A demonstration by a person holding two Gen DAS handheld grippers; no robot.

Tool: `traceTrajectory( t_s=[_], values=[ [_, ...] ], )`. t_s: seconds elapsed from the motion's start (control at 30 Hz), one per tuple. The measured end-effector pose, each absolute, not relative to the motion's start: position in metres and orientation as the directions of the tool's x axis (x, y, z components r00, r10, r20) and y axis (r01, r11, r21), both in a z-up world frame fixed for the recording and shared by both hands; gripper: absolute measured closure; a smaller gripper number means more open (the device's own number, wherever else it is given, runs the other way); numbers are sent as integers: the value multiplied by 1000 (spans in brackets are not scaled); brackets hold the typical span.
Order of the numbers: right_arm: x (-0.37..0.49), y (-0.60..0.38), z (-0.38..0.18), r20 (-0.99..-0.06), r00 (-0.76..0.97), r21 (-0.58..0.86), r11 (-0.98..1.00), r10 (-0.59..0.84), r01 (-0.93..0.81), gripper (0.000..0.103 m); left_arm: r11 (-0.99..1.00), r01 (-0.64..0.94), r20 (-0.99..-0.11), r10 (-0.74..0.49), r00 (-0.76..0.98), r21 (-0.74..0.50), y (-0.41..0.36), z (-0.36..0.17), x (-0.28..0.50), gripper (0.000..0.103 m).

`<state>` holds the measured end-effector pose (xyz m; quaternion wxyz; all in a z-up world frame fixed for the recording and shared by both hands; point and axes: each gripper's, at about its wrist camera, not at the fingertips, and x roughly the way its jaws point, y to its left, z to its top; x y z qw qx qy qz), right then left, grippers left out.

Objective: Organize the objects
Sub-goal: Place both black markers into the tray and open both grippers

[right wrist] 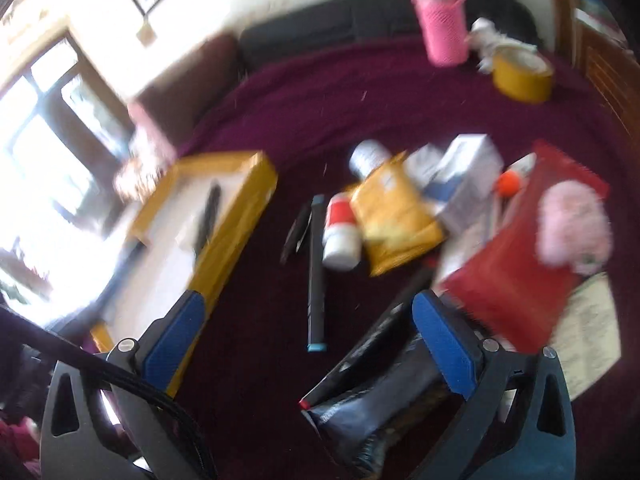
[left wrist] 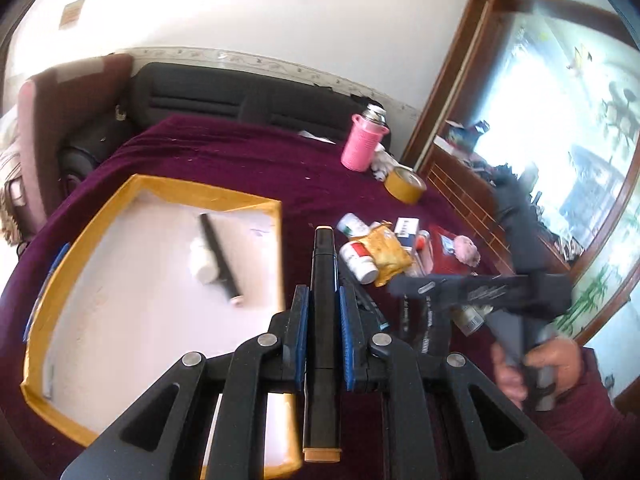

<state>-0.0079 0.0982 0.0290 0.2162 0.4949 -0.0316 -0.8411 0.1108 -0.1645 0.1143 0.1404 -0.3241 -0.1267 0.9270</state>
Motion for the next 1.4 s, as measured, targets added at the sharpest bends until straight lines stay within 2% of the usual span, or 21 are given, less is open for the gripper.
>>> traceTrajectory(
  t_s=[0.03, 0.1, 0.2, 0.37, 0.43, 0.47, 0.77, 1.0, 1.17, 1.4],
  values=[
    [-11, 86, 21, -846, -417, 197, -922, -332, 334, 12, -927, -171, -565, 342, -751, -335, -171, 112, 112, 91],
    [-21, 69, 5, -883, -402, 108, -938, -243, 330, 32, -922, -154, -570, 344, -746, -355, -184, 106, 112, 91],
    [-37, 55, -13, -901, -420, -25, -955, -107, 296, 49, -914, -125, -577, 344, -740, -386, -203, 95, 111, 91],
    [-53, 55, -17, -889, -443, 2, -969, -115, 247, 64, -910, -101, -569, 335, -751, -403, -220, 87, 115, 91],
    [-51, 54, -16, -887, -443, 18, -968, -131, 252, 77, -906, -91, -567, 335, -753, -413, -226, 84, 116, 91],
    [-50, 55, -15, -888, -436, 37, -967, -147, 252, 89, -905, -86, -567, 333, -753, -418, -229, 83, 116, 91],
    [-27, 87, -1, -832, -389, 348, -918, -395, 189, 91, -898, -39, -600, 324, -732, -437, -241, 76, 106, 91],
    [-21, 87, 30, -745, -386, 502, -838, -544, 212, 91, -905, -8, -615, 296, -731, -425, -254, 88, 93, 91],
    [-37, 45, 46, -724, -349, 537, -804, -595, 256, 90, -935, 18, -672, 242, -699, -355, -253, 89, 50, 91],
    [-73, -27, 28, -791, -295, 481, -843, -536, 240, 90, -954, 69, -778, 195, -597, -293, -252, 57, -22, 92]
  ],
)
